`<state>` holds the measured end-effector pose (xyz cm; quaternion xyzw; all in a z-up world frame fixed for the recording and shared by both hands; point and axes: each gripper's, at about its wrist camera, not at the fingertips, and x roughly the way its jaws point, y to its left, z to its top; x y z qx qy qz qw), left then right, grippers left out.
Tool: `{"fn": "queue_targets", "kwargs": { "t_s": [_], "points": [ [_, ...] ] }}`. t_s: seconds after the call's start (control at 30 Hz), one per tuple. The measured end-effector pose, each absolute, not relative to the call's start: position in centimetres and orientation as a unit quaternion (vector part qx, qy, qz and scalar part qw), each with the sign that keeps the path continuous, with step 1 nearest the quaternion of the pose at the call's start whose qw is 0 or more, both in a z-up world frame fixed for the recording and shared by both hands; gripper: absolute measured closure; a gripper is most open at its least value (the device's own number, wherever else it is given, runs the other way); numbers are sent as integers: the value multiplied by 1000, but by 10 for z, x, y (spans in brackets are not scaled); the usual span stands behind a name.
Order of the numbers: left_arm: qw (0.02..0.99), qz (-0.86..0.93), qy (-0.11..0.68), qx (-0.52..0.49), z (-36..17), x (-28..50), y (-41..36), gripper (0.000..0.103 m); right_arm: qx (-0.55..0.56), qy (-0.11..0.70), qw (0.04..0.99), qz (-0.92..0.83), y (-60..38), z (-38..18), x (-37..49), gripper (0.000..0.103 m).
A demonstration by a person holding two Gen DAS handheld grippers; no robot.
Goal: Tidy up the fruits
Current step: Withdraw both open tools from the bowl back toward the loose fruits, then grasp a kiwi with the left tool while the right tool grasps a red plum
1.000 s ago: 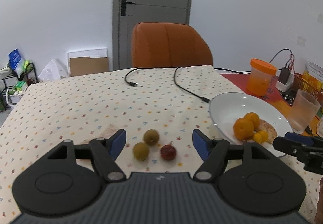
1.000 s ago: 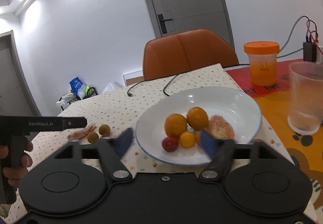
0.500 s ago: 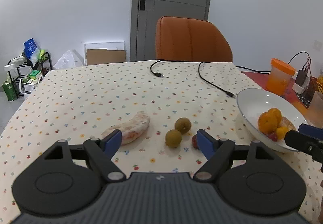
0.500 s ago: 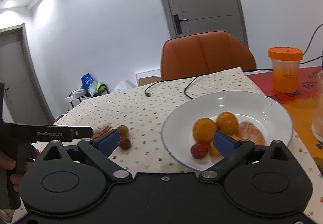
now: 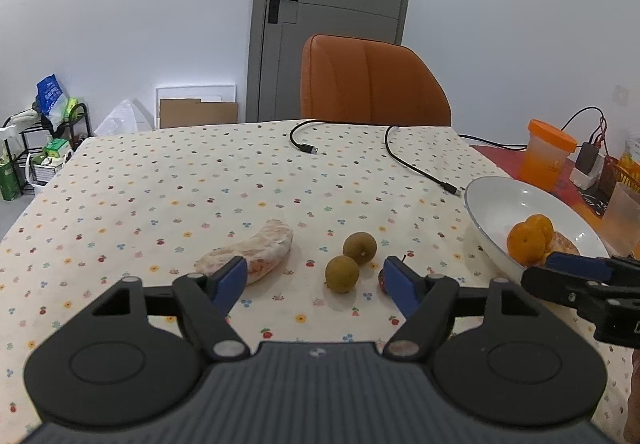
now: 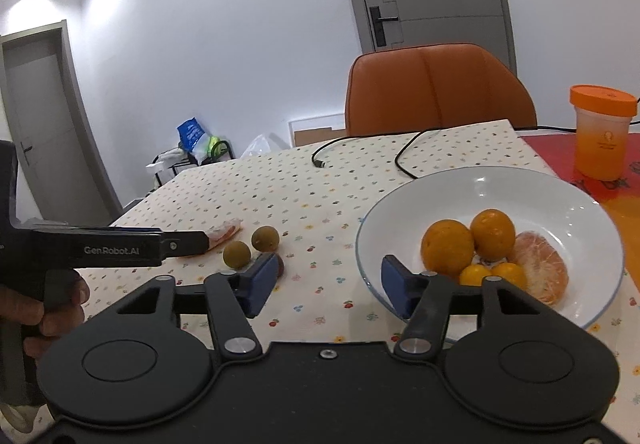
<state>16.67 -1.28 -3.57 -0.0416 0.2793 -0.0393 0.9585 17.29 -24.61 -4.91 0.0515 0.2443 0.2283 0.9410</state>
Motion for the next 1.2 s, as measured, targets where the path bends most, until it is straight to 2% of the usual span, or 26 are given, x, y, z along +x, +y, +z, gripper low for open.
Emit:
{"fn": "queue_targets", "kwargs": {
  "t_s": [0.13,0.27,0.4,0.67,0.77,0.87,1.03,1.2],
  "points": [
    [956,-48,286,-45,-40,173,-14,43,48,250,938,235,-241,-50,177,52],
    [954,-54,291,-53,-44,178,-15,47,39,251,937,241,-235,-49,180,55],
    [950,-58,301,-63,-50,184,-16,56,31,252,935,249,-229,-49,183,58],
    [947,-68,306,-67,-55,194,-18,60,19,259,930,261,-220,-52,189,63],
    [945,-74,311,-67,-59,200,-19,67,17,263,928,262,-218,-53,192,63],
    [942,-82,318,-68,-61,204,-19,81,12,264,926,268,-214,-54,194,63],
    [943,-83,316,-67,-57,202,-15,83,5,272,921,279,-204,-56,199,67],
    [945,-76,312,-68,-55,194,-7,84,-3,277,916,289,-190,-57,203,68]
  ]
}}
